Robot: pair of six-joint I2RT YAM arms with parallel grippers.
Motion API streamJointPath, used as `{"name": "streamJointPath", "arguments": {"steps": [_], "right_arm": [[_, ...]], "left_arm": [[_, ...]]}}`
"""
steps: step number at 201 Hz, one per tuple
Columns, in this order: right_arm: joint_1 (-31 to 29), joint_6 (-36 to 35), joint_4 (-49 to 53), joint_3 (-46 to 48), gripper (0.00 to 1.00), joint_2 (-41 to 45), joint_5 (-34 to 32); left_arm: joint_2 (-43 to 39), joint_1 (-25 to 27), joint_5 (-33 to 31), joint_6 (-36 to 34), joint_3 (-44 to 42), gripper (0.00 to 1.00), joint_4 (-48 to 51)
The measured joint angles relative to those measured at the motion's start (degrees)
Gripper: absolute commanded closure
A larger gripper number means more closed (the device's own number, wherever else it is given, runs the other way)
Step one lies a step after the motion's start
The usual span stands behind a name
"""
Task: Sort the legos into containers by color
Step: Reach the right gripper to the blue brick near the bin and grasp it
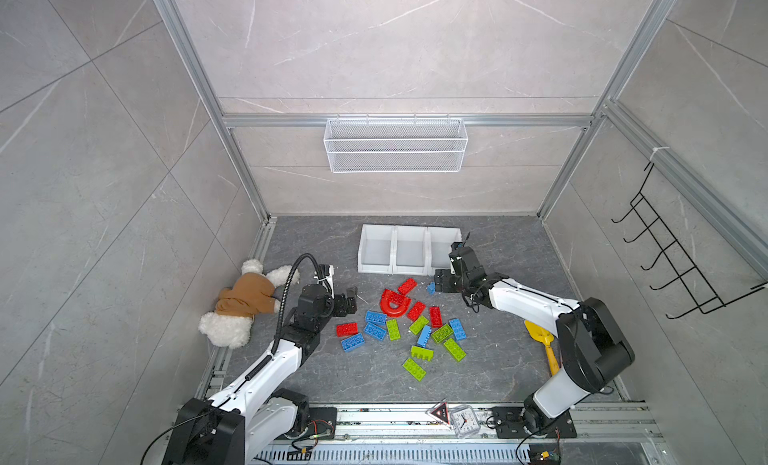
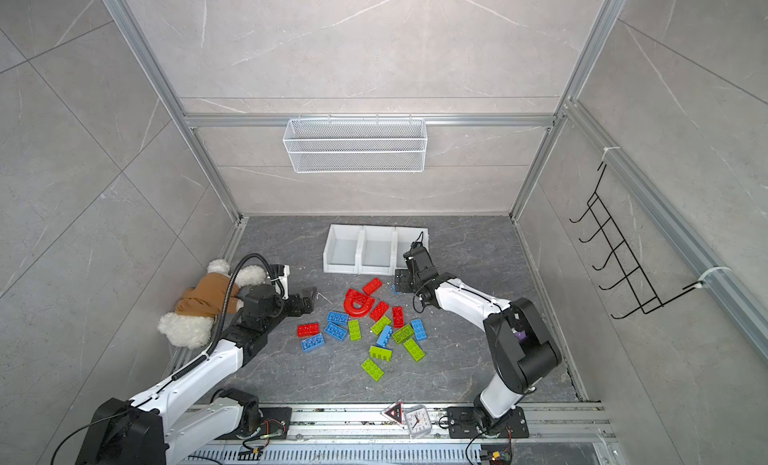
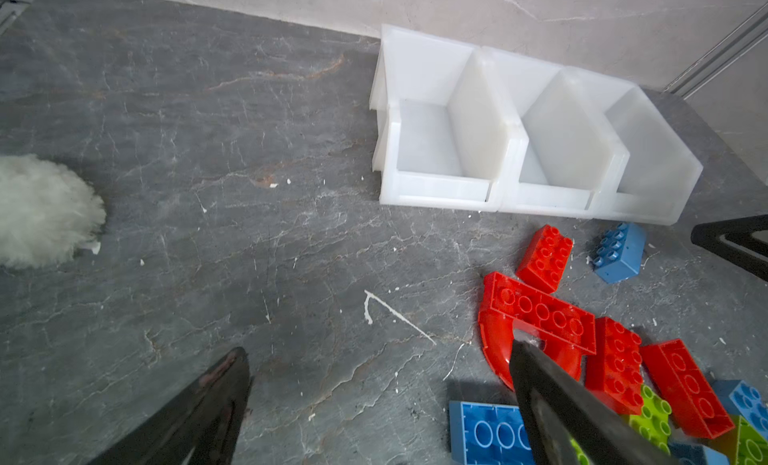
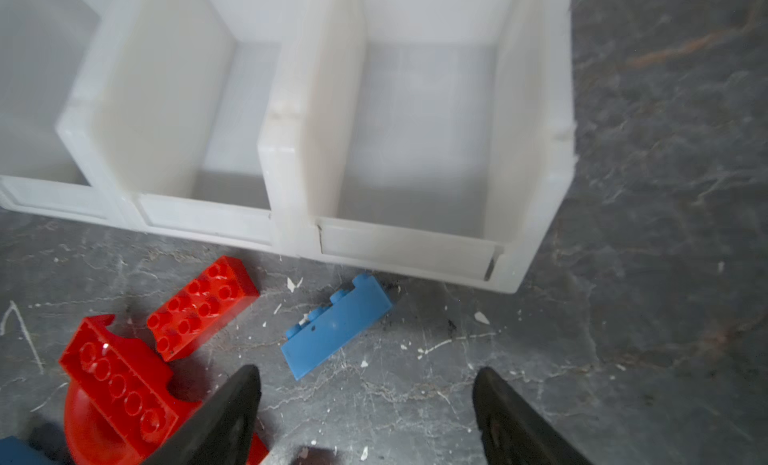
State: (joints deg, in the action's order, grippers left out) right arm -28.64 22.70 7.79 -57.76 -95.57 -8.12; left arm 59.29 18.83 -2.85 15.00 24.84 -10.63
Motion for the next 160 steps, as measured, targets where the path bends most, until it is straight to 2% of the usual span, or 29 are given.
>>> {"name": "streamJointPath", "arguments": {"steps": [53, 100, 160], "right_arm": [[-1.7, 4.5, 0.5, -4.7, 0.2, -6.7, -0.6], [-2.3, 6.5, 1.9, -8.4, 0.19, -12.5, -1.3], [-2.3, 7.4, 3.6, -11.7, 0.26, -17.0, -3.2]], "left_arm": [[-3.2, 0.0, -0.1, 0.2, 0.0, 0.0, 0.0], [-5.9, 0.0, -3.1, 0.2, 0.0, 0.0, 2.9], [-8.7, 0.0, -4.7, 0.1, 0.0, 0.0, 4.3]]}}
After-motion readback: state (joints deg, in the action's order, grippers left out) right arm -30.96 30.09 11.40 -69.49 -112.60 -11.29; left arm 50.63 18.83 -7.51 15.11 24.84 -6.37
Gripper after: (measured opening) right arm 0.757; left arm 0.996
